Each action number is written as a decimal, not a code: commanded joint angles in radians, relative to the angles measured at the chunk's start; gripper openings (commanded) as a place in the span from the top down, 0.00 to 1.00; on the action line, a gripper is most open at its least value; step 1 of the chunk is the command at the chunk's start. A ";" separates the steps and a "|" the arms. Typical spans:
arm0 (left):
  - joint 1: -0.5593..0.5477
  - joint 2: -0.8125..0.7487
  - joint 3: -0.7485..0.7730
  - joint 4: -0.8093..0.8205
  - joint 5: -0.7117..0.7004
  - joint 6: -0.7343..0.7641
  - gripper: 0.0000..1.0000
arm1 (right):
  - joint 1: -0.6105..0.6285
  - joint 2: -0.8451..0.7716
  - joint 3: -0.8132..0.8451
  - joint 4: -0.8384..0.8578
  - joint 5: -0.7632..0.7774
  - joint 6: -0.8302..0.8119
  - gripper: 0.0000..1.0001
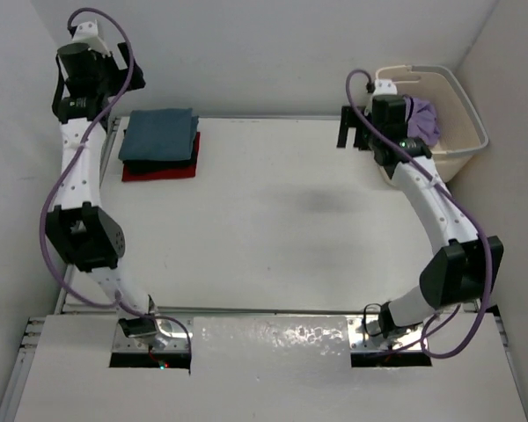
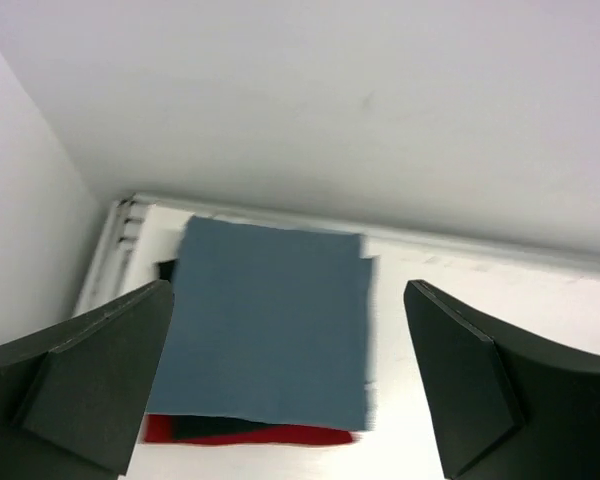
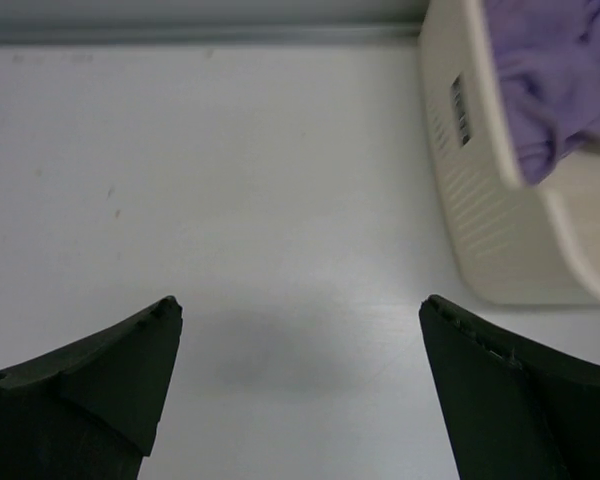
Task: Fold and stack the t-shirts
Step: Grab crumpled tshirt from bin with the right arm, then move the tshirt to the center of the board
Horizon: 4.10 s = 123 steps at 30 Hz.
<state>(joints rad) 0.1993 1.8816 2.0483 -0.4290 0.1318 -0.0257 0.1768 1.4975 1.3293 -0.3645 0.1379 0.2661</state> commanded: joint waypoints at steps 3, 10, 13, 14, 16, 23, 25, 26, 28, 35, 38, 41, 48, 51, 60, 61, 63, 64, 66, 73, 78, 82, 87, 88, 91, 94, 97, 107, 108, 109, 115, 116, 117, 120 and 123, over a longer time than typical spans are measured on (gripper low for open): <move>-0.231 -0.218 -0.293 0.173 -0.158 -0.161 0.00 | -0.069 0.173 0.386 -0.146 0.221 -0.025 0.01; -0.348 -0.246 -0.484 0.237 -0.207 -0.218 0.00 | -0.180 0.594 0.970 -0.320 0.433 0.015 0.01; -0.354 -0.239 -0.517 0.262 -0.248 -0.223 0.00 | -0.255 0.659 0.950 -0.154 0.459 0.021 0.01; -0.354 -0.224 -0.514 0.259 -0.253 -0.227 0.00 | -0.284 0.671 0.899 -0.102 0.466 0.027 0.01; -0.354 -0.202 -0.482 0.245 -0.239 -0.215 0.00 | -0.309 0.699 0.875 0.014 0.486 0.051 0.01; -0.357 -0.084 -0.393 0.225 -0.083 -0.197 0.00 | -0.370 0.972 1.024 0.189 0.498 0.094 0.01; -0.357 -0.062 -0.375 0.208 -0.069 -0.194 0.00 | -0.396 1.023 1.027 0.226 0.476 0.151 0.01; -0.357 -0.056 -0.361 0.196 -0.069 -0.192 0.00 | -0.404 1.041 1.031 0.236 0.473 0.165 0.01; -0.359 -0.047 -0.330 0.165 -0.073 -0.181 0.00 | -0.425 1.095 1.050 0.269 0.473 0.197 0.01; -0.373 -0.045 -0.287 0.104 -0.086 -0.175 0.00 | -0.487 1.219 1.081 0.375 0.373 0.309 0.01; -0.385 -0.053 -0.277 0.069 -0.121 -0.181 0.00 | -0.494 1.253 1.079 0.435 0.336 0.347 0.01; -0.391 -0.067 -0.277 0.065 -0.127 -0.190 0.00 | -0.496 1.300 1.099 0.466 0.261 0.393 0.01; -0.413 -0.101 -0.283 0.072 -0.207 -0.223 0.00 | -0.491 1.337 1.096 0.441 0.152 0.407 0.09; -0.413 -0.108 -0.290 0.079 -0.230 -0.238 0.00 | -0.484 1.328 1.081 0.383 0.088 0.410 0.13; -0.414 -0.137 -0.295 0.047 -0.300 -0.223 0.00 | -0.477 1.261 1.079 -0.074 0.029 0.361 0.45; -0.414 -0.144 -0.298 0.042 -0.308 -0.220 0.00 | -0.476 1.252 1.075 -0.146 0.031 0.358 0.46; -0.414 -0.162 -0.316 0.048 -0.317 -0.207 0.00 | -0.476 1.232 1.059 -0.194 0.034 0.354 0.50; -0.414 -0.171 -0.324 0.049 -0.322 -0.203 0.00 | -0.474 1.228 1.052 -0.186 0.038 0.351 0.58; -0.414 -0.191 -0.349 0.052 -0.336 -0.192 0.00 | -0.468 1.234 1.041 -0.142 0.013 0.335 1.00; -0.414 -0.271 -0.401 0.056 -0.363 -0.172 0.00 | -0.454 1.097 0.944 0.140 -0.044 0.254 1.00; -0.414 -0.326 -0.465 0.125 -0.331 -0.177 0.00 | -0.421 0.853 0.717 0.380 -0.047 0.234 1.00; -0.414 -0.372 -0.508 0.157 -0.322 -0.192 0.00 | -0.379 0.698 0.639 0.525 -0.067 0.236 1.00; -0.414 -0.407 -0.588 0.220 -0.239 -0.223 0.00 | -0.349 0.600 0.718 0.546 -0.239 0.253 1.00; -0.414 -0.412 -0.597 0.223 -0.236 -0.236 0.00 | -0.329 0.592 0.772 0.530 -0.259 0.233 1.00; -0.414 -0.414 -0.640 0.234 -0.224 -0.261 0.00 | -0.284 0.517 0.820 0.519 -0.424 0.209 1.00; -0.414 -0.418 -0.663 0.233 -0.192 -0.278 0.00 | -0.231 0.454 0.820 0.519 -0.619 0.238 1.00; -0.414 -0.429 -0.674 0.208 -0.175 -0.280 0.00 | -0.171 0.368 0.780 0.545 -0.817 0.268 1.00; -0.413 -0.579 -0.847 0.193 -0.208 -0.396 0.00 | -0.119 -0.075 -0.022 0.576 -0.702 0.234 0.61; -0.413 -0.604 -0.861 0.181 -0.224 -0.428 0.00 | -0.119 -0.104 -0.133 0.494 -0.628 0.175 0.47; -0.413 -0.614 -0.891 0.173 -0.238 -0.439 0.00 | -0.119 -0.135 -0.180 0.442 -0.535 0.159 0.35; -0.414 -0.723 -1.085 0.110 -0.216 -0.545 0.00 | -0.119 -0.272 -0.334 0.070 0.106 0.065 0.01; -0.416 -0.736 -1.109 0.086 -0.212 -0.559 0.01 | -0.119 -0.278 -0.343 0.046 0.109 0.049 0.01; -0.417 -0.755 -1.134 0.082 -0.201 -0.574 0.01 | -0.117 -0.298 -0.358 0.020 0.074 0.044 0.01; -0.437 -0.779 -1.256 0.093 -0.083 -0.586 0.02 | -0.087 -0.360 -0.488 0.073 -0.078 0.026 0.01; -0.524 -0.757 -1.309 0.073 -0.080 -0.602 0.02 | 0.025 -0.410 -0.539 0.072 -0.152 -0.056 0.01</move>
<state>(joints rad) -0.2558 1.1324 0.7704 -0.3561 -0.0128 -0.5873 0.1162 1.1378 0.8154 -0.2939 0.0452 0.3038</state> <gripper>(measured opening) 0.979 0.992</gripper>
